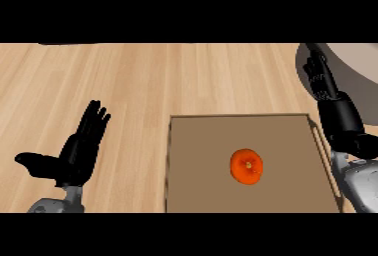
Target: Pick the squash from the tray and place it in the pot
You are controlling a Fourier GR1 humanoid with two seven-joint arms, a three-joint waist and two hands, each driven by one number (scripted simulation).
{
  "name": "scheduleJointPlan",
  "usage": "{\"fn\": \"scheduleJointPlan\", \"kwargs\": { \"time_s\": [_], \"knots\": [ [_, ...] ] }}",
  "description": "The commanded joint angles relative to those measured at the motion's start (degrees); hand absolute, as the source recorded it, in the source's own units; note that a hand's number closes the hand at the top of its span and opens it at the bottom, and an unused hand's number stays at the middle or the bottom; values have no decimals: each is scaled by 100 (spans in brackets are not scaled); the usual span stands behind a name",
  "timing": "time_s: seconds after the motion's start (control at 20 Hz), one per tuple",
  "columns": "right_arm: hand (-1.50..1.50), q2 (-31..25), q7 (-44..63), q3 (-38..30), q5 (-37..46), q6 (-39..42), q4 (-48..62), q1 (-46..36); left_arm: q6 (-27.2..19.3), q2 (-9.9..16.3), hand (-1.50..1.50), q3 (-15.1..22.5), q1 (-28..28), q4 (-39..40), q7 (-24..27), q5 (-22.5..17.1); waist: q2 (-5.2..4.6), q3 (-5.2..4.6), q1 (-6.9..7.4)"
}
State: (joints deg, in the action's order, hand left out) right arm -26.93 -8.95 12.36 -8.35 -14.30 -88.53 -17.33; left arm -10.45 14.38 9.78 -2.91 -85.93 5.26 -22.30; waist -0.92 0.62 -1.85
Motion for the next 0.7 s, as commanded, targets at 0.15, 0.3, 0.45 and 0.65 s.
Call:
{"fn": "scheduleJointPlan", "kwargs": {
  "time_s": [0.15, 0.3, 0.45, 0.65],
  "knots": [
    [-150, 750, 441, 1233, -1098, 1766, -205, -112, -184, 254, 0, 122, -463, -34, -517, 357, 52, -35, 385],
    [-150, -752, 19, 1558, 898, 1964, -527, -1061, -24, 262, 0, 237, -312, 82, -567, 319, 396, -215, 503],
    [-150, 116, -1167, 1229, 722, 979, -356, 426, -381, 374, 0, 124, -504, -355, -1317, 379, 106, -50, 147],
    [-150, -631, -2401, 1062, 601, 1722, -1063, 1193, -569, 395, 0, 219, -455, -648, -1680, 553, 120, -51, 84]
  ]
}}
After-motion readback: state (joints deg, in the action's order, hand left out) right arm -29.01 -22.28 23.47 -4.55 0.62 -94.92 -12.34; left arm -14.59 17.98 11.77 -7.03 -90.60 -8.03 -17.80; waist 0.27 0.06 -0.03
